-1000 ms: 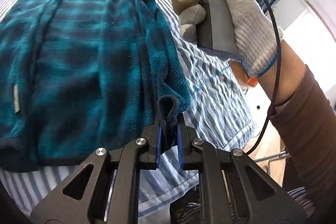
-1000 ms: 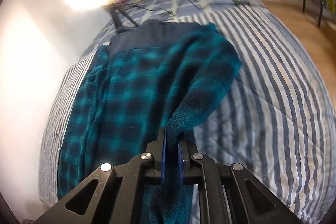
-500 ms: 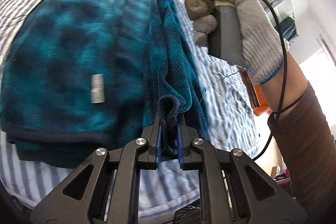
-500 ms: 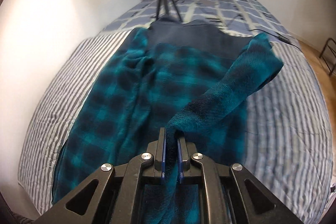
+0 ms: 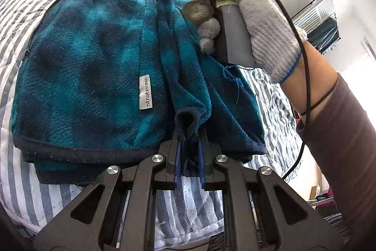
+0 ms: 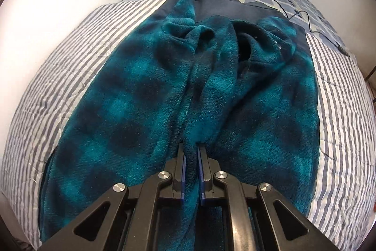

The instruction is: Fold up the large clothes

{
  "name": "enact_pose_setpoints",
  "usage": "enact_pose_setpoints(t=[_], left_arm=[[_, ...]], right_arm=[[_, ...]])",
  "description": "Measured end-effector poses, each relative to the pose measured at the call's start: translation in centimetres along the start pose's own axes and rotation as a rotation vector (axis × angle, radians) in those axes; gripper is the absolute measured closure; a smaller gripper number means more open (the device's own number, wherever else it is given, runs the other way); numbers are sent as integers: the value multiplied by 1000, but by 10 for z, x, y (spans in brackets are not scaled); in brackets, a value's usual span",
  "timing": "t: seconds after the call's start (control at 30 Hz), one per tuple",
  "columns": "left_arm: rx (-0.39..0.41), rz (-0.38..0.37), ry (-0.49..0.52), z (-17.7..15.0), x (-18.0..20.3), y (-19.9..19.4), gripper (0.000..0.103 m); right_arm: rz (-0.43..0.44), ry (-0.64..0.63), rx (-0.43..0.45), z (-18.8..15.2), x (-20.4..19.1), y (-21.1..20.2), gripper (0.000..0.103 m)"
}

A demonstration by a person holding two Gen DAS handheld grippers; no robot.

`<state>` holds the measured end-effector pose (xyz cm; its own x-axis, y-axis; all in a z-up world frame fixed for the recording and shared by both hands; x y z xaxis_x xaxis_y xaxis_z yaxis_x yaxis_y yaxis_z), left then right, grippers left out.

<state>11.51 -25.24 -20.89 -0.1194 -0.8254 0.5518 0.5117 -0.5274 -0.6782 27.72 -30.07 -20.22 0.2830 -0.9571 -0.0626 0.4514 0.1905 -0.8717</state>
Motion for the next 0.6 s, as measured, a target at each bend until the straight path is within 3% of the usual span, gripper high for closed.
enact_pose_setpoints(t=[0.07,0.13,0.17,0.3,0.4,0.53,0.6], left_arm=[[-5,-4,3,4,-4,2,93],[-9,-11,16,4,-4,2,93],[-12,-13,24,4,-3,3,93],[-25,-32,62,11,-4,-1,91],[-44,-71,62,7,-5,-15,66],[-37,-100,124,9,-3,-52,62],[-12,-79,142,13,-9,-71,58]], right_arm=[[19,18,15,0,5,-8,94],[62,51,16,2,8,-18,84],[116,85,42,2,14,-35,80],[178,132,110,-5,35,-95,76],[193,154,129,-22,49,-138,75],[181,171,128,-64,59,-181,73],[161,158,106,-88,56,-191,73]])
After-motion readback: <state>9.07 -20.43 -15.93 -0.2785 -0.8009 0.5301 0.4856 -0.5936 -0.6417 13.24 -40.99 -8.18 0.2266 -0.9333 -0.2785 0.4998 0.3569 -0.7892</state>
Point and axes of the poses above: each gripper's, at about its wrist camera, not at the fingertips, and y roughly the way its jaws point, x to its right, z to its top, the point moved 2 cm from there along y, roughly the way its jaws point, and after that the axes turned 6 degrees about x, right-handed, at the moved point
